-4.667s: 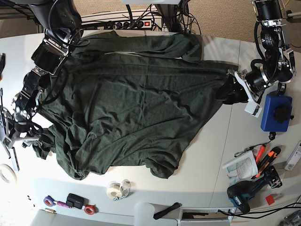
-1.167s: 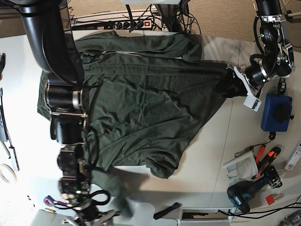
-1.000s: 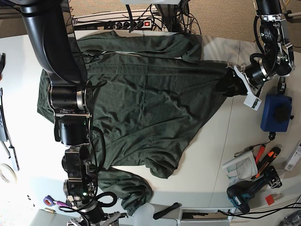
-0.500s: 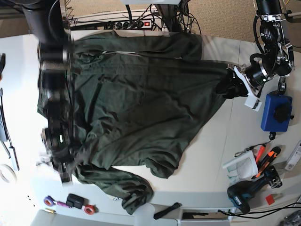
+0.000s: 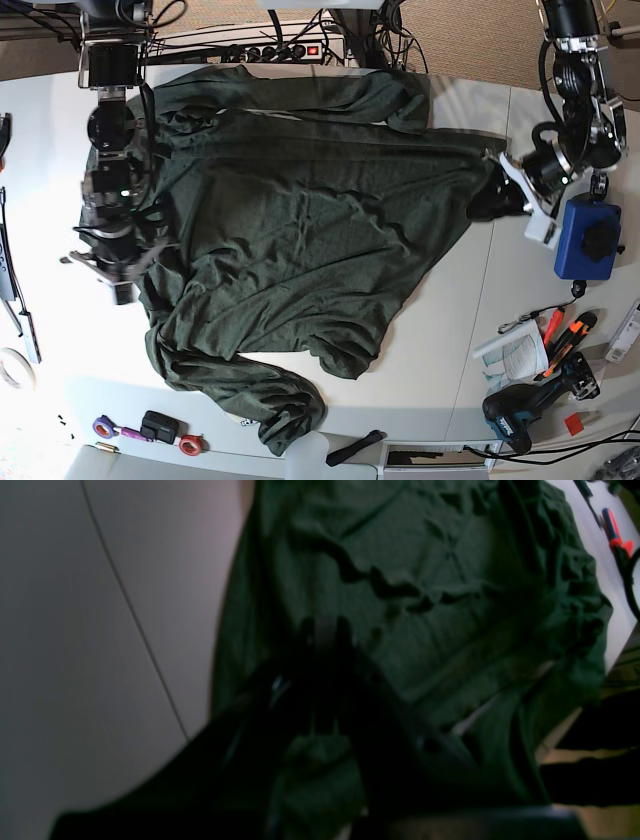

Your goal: Layout the t-shirt on the table in an organized manner, then fold the t-shirt properly

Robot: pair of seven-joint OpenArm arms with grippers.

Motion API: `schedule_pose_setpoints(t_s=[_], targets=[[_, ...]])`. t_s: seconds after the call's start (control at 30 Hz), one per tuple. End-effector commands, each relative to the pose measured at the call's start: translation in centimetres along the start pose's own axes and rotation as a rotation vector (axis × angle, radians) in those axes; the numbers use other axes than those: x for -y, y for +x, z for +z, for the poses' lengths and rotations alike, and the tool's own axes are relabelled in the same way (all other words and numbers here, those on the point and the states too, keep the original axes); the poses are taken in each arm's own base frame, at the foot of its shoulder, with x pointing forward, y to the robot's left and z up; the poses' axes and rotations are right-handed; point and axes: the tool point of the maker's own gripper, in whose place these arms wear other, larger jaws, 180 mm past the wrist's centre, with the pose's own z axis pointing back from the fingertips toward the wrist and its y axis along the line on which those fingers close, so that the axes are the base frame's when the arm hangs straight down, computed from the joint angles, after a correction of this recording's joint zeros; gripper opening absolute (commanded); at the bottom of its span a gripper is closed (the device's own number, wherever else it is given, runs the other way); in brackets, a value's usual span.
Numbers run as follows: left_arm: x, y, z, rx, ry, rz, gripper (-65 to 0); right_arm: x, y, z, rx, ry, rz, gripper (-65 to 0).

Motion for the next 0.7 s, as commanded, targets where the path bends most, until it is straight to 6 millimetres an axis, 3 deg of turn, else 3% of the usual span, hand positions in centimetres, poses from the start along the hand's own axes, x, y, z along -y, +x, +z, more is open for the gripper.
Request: schedule_pose_setpoints(t_s=[0.0,0.2,0.3,0.5,0.67], targets=[[-0.1,2.3,0.2,0.054,-0.003,-0.044,-65.0,1.7,1.3,0.1,0.044,-0.037,-0.041,-65.0],[-1.1,4.9,-0.2,0.086,0.036,-0.084,-65.0,4.7,-0.3,0.5,0.027,-0.062,-0.22,-65.0],[-0.5,5.2,-0.8,0.083,0.017,-0.097,-65.0,4.5,-1.5,0.3,-0.006,-0.03,-0.26,-65.0],[4.6,2.4,-4.5,-0.013,-0.142,-0.144,-65.0,2.1,-6.0,-1.1,-0.092,0.052,-0.279,-65.0],[7.4,0.1,-7.5,-0.095,-0.166,-0.268,-65.0,2.0,-5.3,-1.2,-0.05,0.06,-0.313,-65.0]])
